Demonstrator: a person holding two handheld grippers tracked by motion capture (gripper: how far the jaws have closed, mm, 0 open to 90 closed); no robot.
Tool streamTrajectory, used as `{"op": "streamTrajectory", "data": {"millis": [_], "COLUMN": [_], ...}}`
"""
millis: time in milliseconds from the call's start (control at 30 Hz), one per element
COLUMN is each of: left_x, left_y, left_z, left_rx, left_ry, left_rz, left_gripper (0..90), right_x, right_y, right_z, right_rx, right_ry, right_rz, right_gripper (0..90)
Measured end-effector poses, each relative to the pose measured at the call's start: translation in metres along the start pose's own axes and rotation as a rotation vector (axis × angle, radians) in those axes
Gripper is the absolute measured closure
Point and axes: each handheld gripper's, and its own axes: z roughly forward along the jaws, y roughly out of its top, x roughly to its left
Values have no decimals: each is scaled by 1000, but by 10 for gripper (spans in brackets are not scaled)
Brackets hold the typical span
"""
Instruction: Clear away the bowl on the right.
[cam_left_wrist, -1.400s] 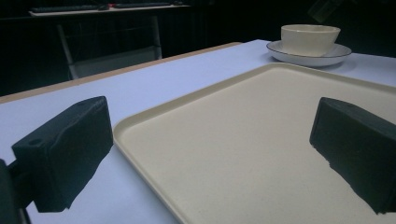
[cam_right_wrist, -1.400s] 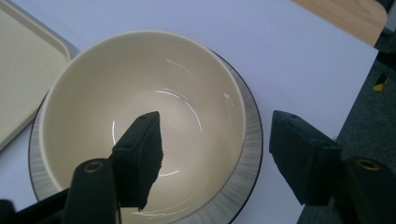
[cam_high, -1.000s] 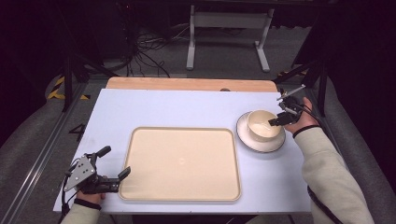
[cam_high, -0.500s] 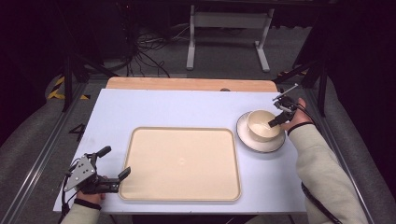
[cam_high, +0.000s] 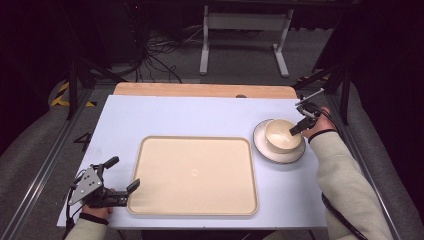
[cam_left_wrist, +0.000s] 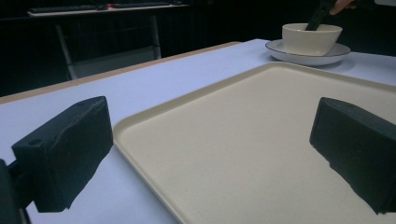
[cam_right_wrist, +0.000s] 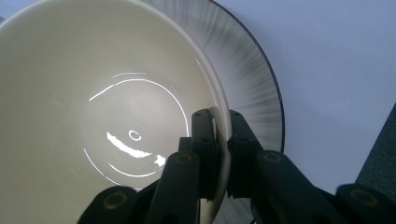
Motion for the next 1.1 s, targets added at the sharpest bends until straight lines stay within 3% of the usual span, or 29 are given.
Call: {"op": "streamTrajectory", "data": {"millis": [200, 600, 1100], "left_x": [0, 0, 0], "left_y": [0, 0, 0], "left_z": [0, 0, 0], "left_rx": [1, 1, 3], "left_ry": [0, -2, -3], "left_rz": [0, 1, 4], "left_gripper": [2, 2, 2], "right_x": [6, 24, 39], "right_y": [2, 10, 12], "right_z": [-4, -18, -48], "right_rx": [6, 23, 30], "right_ry": [-1, -89, -139], "right_rz": [-6, -64, -146], "right_gripper": [852, 849, 847]}}
